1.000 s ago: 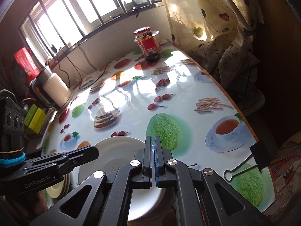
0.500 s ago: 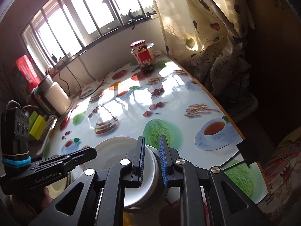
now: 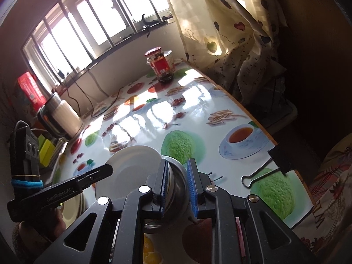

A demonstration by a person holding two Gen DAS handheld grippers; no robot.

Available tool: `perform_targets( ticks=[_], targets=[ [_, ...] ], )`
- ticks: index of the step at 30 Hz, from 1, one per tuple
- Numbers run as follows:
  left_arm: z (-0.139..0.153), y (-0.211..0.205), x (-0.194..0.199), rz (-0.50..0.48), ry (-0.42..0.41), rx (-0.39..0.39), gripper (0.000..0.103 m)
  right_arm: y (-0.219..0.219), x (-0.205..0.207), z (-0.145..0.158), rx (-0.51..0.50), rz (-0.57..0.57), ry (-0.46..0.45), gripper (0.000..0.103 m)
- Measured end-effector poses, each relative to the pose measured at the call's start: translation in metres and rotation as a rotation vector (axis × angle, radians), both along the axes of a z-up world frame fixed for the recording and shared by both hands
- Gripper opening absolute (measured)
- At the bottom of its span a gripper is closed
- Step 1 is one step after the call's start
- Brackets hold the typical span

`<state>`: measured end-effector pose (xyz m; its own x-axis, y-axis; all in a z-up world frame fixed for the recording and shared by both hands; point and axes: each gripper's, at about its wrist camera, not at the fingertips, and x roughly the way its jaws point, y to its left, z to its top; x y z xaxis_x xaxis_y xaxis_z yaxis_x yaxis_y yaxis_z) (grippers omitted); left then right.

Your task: Organize plates and bowls

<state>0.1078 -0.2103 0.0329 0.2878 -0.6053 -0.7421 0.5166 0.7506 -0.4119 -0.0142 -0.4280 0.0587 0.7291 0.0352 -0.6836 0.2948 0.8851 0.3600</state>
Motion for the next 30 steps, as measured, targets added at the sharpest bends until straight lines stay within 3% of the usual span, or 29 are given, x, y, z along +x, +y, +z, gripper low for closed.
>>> perform_targets(
  ticks=[5, 12, 16, 30],
  targets=[
    [0.006, 0.005, -0.007, 0.006, -0.038, -0.014, 0.013, -0.002, -0.007, -0.004, 0.010, -0.006, -0.002, 0.027],
    [0.017, 0.030, -0.015, 0.067, -0.078, -0.041, 0.025, -0.005, -0.020, -0.012, 0.025, -0.020, -0.015, 0.035],
    [0.012, 0.039, -0.018, 0.078, -0.058, -0.045, 0.032, -0.003, -0.024, -0.019, 0.027, -0.020, -0.007, 0.035],
    [-0.029, 0.048, -0.024, 0.098, 0.048, -0.011, 0.032, 0.003, -0.027, -0.047, 0.034, 0.018, 0.021, 0.042]
  ],
)
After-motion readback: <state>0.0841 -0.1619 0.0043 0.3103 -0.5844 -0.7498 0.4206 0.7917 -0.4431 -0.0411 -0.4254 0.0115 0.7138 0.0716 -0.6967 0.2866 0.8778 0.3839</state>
